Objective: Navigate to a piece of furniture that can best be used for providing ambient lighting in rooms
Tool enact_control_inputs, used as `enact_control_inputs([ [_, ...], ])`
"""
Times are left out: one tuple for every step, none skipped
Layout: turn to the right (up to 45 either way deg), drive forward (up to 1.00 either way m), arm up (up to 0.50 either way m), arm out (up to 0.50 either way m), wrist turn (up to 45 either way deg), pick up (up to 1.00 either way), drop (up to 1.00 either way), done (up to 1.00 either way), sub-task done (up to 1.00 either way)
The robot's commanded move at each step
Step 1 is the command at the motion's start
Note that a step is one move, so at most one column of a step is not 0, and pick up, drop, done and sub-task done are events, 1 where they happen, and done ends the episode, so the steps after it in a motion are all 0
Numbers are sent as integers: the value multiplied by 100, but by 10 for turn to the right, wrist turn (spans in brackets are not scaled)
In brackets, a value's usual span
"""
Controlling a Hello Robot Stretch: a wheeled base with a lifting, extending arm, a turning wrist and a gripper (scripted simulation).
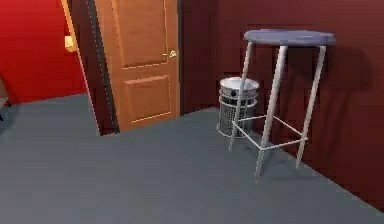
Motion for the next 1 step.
enact_control_inputs([
  [-300,0,0,0,0,0,0,0,0],
])
